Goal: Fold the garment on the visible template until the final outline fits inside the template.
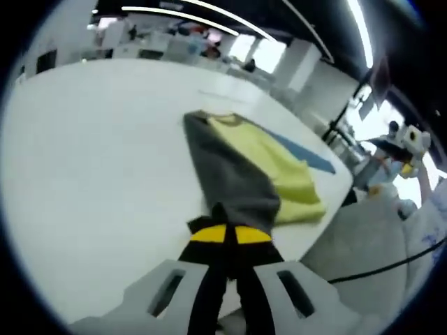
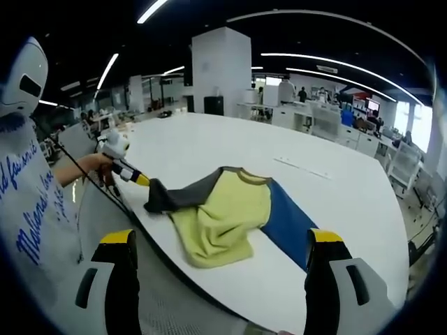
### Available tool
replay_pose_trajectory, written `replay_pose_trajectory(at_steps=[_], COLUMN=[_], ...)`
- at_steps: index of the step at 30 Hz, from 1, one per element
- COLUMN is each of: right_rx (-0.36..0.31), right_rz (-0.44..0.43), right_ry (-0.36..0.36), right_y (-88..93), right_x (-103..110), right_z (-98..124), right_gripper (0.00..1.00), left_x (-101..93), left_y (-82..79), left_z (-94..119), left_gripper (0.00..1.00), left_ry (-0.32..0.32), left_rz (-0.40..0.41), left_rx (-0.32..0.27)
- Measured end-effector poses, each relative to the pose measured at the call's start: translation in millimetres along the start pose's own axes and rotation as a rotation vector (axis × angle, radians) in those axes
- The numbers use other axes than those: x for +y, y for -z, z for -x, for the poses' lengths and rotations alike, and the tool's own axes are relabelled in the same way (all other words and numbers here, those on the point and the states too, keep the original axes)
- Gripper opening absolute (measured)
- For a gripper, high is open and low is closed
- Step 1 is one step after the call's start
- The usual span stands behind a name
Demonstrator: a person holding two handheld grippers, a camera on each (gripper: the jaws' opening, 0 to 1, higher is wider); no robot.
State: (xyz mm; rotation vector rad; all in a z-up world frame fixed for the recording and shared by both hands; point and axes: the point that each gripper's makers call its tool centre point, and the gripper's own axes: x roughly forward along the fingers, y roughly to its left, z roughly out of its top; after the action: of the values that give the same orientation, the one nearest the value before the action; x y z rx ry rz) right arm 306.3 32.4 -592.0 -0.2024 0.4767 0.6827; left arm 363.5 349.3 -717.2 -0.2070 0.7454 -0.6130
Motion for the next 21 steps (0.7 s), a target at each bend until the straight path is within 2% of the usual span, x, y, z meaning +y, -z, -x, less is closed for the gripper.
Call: replay_pose_trajectory(at_steps=[8, 21], right_rx=[0.003, 0.015], right_rz=[-0.002, 0.008], right_ry=[0.0, -0.012], right_y=[2.4, 3.7], right_x=[0, 3], right_z=[0, -1], right_gripper=[1.0, 1.0], left_x=[7.4, 17.1], left_y=[-5.4, -8.2], left_z=[6, 31], left_gripper=[0.0, 0.0], left_ry=[-0.024, -0.085], left_rz=[0.017, 0.051], left_rx=[-0.02, -0.081])
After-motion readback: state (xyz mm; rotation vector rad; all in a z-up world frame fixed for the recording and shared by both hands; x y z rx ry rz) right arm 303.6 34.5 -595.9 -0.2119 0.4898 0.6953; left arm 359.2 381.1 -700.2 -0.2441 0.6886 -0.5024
